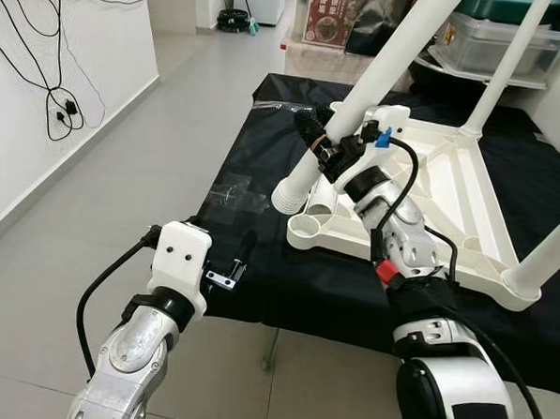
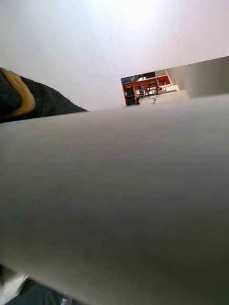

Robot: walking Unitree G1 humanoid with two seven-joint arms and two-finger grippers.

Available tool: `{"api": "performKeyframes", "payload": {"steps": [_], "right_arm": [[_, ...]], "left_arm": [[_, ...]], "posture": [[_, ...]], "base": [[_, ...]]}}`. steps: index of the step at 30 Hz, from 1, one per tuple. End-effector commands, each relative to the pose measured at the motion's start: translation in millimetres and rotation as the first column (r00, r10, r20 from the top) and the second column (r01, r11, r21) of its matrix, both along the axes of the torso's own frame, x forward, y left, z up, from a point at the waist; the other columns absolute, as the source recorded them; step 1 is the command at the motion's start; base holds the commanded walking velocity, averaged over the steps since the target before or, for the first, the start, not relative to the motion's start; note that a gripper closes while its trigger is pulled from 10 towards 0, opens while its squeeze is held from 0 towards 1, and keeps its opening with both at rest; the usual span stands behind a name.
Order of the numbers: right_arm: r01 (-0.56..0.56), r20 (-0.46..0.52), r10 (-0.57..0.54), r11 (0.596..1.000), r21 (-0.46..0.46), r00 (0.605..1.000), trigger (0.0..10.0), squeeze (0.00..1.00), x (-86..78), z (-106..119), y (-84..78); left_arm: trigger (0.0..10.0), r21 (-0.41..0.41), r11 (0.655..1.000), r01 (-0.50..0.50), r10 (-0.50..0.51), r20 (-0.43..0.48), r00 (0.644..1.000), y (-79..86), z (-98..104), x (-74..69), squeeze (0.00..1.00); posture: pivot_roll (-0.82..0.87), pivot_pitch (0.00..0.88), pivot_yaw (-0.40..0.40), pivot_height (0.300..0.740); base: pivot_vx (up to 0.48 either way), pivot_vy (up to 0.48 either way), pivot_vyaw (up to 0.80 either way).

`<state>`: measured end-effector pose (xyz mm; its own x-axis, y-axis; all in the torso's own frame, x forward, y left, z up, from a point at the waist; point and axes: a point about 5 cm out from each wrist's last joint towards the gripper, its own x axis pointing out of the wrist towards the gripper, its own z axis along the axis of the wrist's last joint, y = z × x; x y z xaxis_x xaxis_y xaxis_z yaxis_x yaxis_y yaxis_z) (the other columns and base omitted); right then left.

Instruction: Building children table

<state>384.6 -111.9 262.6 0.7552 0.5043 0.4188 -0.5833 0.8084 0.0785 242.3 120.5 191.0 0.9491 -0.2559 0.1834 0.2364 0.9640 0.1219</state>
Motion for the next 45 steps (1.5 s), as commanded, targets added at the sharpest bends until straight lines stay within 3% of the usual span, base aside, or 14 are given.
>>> {"api": "performKeyframes", "payload": {"steps": [1, 30, 41, 43, 44, 45], "right_arm": [[0.0, 0.037, 0.0, 1.0, 0.005, 0.999, 10.0, 0.0, 0.3, 8.5, 1.0], [0.003, 0.044, -0.004, 1.0, 0.012, 0.999, 10.0, 0.0, 1.0, 9.0, 0.1], [-0.015, 0.048, 0.015, 1.0, -0.001, 0.999, 10.0, 0.0, 1.0, 10.2, 0.0], [-0.052, 0.04, 0.052, 0.999, -0.015, 0.998, 10.0, 0.0, 1.6, 12.1, 0.6], [-0.152, 0.029, 0.154, 0.987, -0.056, 0.988, 10.0, 0.0, 1.5, 16.4, 0.5], [-0.241, 0.01, 0.245, 0.958, -0.154, 0.969, 10.0, 0.0, -0.2, 14.6, 0.5]], "left_arm": [[10.0, 0.021, 1.0, 0.007, -0.007, -0.009, 1.0, -1.4, -3.1, 1.0, 0.0], [10.0, 0.026, 1.0, -0.005, 0.005, 0.002, 1.0, 0.7, -2.3, 2.9, 0.0], [10.0, 0.019, 1.0, -0.001, 0.001, -0.008, 1.0, -0.5, -3.5, 2.1, 0.0], [10.0, 0.023, 1.0, -0.002, 0.003, -0.02, 1.0, 0.5, -6.0, 2.0, 0.0], [10.0, 0.007, 1.0, 0.012, -0.012, -0.063, 0.998, 1.1, -13.1, -1.0, 0.0], [10.0, 0.006, 0.999, 0.049, -0.049, -0.094, 0.994, -0.6, -19.5, -6.3, 0.0]], "posture": [[0.1, 0.112, -0.052, 0.74], [0.1, 0.112, -0.051, 0.74], [0.1, 0.107, -0.052, 0.74], [0.1, 0.105, -0.048, 0.74], [0.1, 0.106, -0.05, 0.74], [0.1, 0.107, -0.049, 0.74]], "base": [[0.0, 0.0, 0.0], [0.25, 0.0, 0.0], [0.0, 0.0, 0.0], [0.0, 0.0, 0.0], [0.0, 0.0, 0.0], [0.0, 0.0, 0.0]]}}
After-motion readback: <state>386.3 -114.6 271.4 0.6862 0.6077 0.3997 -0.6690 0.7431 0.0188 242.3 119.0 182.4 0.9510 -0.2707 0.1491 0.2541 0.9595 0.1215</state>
